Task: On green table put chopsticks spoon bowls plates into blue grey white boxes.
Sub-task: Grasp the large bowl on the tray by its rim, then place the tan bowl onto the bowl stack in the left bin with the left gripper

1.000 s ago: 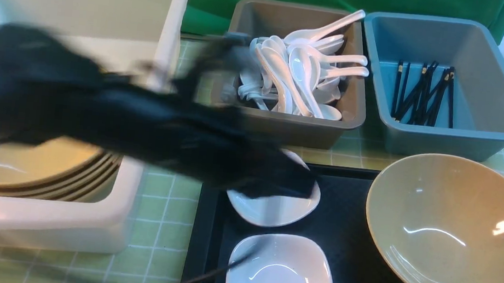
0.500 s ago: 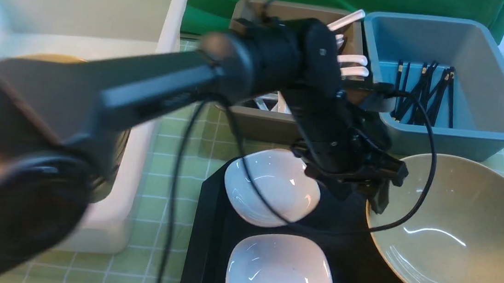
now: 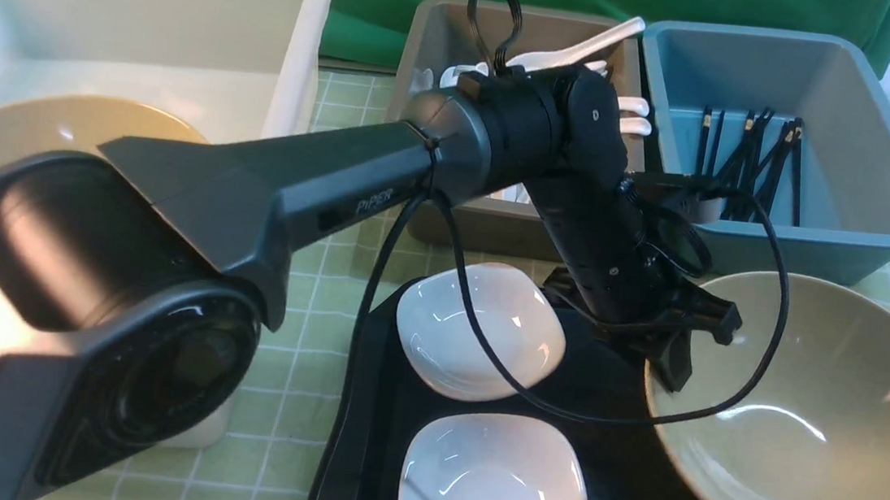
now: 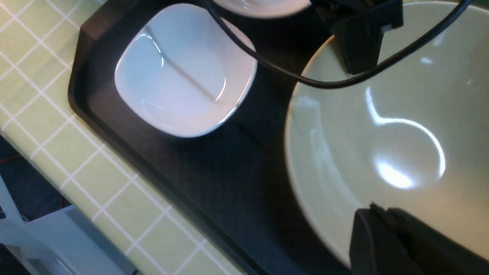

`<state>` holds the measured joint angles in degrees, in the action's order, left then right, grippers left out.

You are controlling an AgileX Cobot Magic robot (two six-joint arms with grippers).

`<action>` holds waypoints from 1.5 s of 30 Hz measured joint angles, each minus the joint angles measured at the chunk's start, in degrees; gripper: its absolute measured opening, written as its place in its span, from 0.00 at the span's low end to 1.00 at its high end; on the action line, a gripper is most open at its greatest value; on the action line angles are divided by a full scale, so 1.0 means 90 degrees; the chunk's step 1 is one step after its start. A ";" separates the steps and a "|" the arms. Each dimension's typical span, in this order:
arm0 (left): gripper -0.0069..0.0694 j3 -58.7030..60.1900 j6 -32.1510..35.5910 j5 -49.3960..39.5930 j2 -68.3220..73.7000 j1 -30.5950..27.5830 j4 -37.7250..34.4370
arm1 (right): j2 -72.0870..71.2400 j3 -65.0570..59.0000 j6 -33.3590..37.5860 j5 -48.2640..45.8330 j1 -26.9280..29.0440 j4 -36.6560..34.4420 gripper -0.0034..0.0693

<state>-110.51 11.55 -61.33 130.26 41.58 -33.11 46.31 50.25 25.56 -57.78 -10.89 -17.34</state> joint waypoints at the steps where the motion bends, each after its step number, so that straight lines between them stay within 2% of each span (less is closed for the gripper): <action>1: 0.11 0.0000 0.0037 -0.0010 -0.0030 -0.0030 -0.0012 | 0.0000 0.0000 0.0054 0.0006 0.0000 -0.0010 0.10; 5: 0.11 0.0000 0.0163 -0.0180 -0.0291 -0.0163 0.0079 | -0.0024 -0.0006 0.0579 0.0110 0.0000 -0.0419 0.11; 8: 0.11 0.0006 0.0352 -0.0377 -0.0804 -0.0431 0.0334 | -0.0137 -0.0005 0.1303 0.0411 0.0000 -0.1298 0.11; 9: 0.11 0.0006 0.0406 -0.0394 -0.1100 -0.0608 0.0341 | -0.0183 -0.0005 0.1737 0.0605 0.0000 -0.1822 0.11; 10: 0.11 0.0006 0.0407 -0.0400 -0.1191 -0.0664 0.0341 | -0.0192 -0.0005 0.1805 0.0631 0.0000 -0.1900 0.11; 11: 0.11 0.0006 0.0453 -0.0447 -0.1539 -0.0879 0.0325 | -0.0215 -0.0005 0.2346 0.0870 0.0000 -0.2544 0.11; 14: 0.11 0.0006 0.0569 -0.0841 -0.2342 -0.1454 0.0281 | -0.0209 0.0057 0.3235 0.1065 0.0000 -0.3514 0.11; 16: 0.11 0.0013 0.0647 -0.1006 -0.2617 -0.1725 0.0281 | -0.0190 0.0117 0.3501 0.1118 0.0000 -0.3764 0.11; 17: 0.11 0.0147 0.0710 -0.1136 -0.3218 -0.2203 0.0295 | -0.0124 0.0201 0.3789 0.1151 0.0000 -0.3984 0.11; 18: 0.11 0.0147 0.0710 -0.1136 -0.3218 -0.2203 0.0295 | -0.0114 0.0211 0.3824 0.1159 0.0000 -0.4000 0.11; 19: 0.11 0.0476 0.0758 -0.1150 -0.3803 -0.2761 0.0269 | -0.0009 0.0292 0.4031 0.1215 0.0000 -0.4089 0.11; 22: 0.11 0.1143 0.0810 -0.1150 -0.4670 -0.3718 0.0199 | 0.0269 0.0373 0.4333 0.1237 0.0000 -0.4233 0.11; 26: 0.11 0.2813 0.0846 -0.1049 -0.5851 -0.5390 0.0083 | 0.0729 0.0389 0.4671 0.1230 0.0000 -0.4557 0.11; 30: 0.11 0.4579 0.0862 -0.0459 -0.6821 -0.7280 -0.0502 | 0.1215 0.0389 0.4994 0.1143 -0.0092 -0.4892 0.12; 32: 0.11 0.5033 0.0862 -0.0181 -0.7031 -0.7788 -0.0708 | 0.1324 0.0389 0.5156 0.1185 -0.0237 -0.4935 0.13; 33: 0.11 0.5614 0.0862 0.0311 -0.7154 -0.8145 -0.0934 | 0.1469 0.0389 0.5329 0.1224 -0.0464 -0.4972 0.13; 37: 0.11 0.6386 0.0819 0.1120 -0.7047 -0.8319 -0.1077 | 0.1710 0.0389 0.5633 0.1256 -0.1037 -0.4992 0.13; 40: 0.11 0.6632 0.0780 0.1359 -0.6887 -0.8319 -0.1008 | 0.1833 0.0389 0.5705 0.1352 -0.1305 -0.5019 0.13; 45: 0.12 0.6669 0.0479 0.1493 -0.6871 -0.8319 -0.0521 | 0.1962 0.0389 0.5731 0.1495 -0.1396 -0.5031 0.14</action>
<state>-50.49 15.86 -47.89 68.42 -33.30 -37.80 63.97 53.75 77.14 -44.33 -23.45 -62.62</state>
